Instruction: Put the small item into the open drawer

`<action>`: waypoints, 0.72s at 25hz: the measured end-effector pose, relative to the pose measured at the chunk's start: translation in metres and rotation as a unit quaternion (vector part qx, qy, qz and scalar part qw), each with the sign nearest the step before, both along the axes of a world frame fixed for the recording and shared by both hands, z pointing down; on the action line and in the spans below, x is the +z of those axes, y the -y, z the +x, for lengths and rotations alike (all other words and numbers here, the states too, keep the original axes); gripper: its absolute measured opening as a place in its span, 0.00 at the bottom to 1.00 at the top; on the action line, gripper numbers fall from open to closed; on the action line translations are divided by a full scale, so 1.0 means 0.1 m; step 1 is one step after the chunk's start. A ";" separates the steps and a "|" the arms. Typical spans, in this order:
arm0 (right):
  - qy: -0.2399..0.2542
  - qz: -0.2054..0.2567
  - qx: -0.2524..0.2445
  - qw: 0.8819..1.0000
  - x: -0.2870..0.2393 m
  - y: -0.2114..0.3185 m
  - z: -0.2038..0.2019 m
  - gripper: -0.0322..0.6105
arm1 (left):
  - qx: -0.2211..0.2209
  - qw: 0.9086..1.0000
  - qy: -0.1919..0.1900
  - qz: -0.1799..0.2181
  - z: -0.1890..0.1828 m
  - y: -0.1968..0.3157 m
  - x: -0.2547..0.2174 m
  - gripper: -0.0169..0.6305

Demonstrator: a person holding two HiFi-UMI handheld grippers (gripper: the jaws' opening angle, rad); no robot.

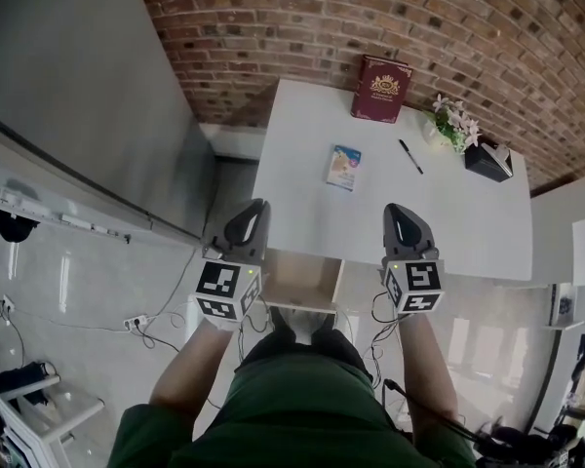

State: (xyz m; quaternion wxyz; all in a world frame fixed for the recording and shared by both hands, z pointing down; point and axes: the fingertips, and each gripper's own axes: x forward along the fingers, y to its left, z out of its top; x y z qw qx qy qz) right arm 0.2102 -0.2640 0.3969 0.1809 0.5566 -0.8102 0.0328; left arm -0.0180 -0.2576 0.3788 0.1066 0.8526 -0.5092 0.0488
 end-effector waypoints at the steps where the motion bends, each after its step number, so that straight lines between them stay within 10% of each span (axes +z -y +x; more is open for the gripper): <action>1: -0.007 -0.009 -0.007 1.000 0.09 0.06 -0.01 0.07 | -0.004 1.000 0.002 -0.005 -0.01 -0.01 0.04 0.06; 18: -0.165 -0.130 -0.145 0.967 1.68 0.92 -0.30 0.19 | -0.073 0.991 0.025 -0.110 -0.19 -0.13 0.93 0.06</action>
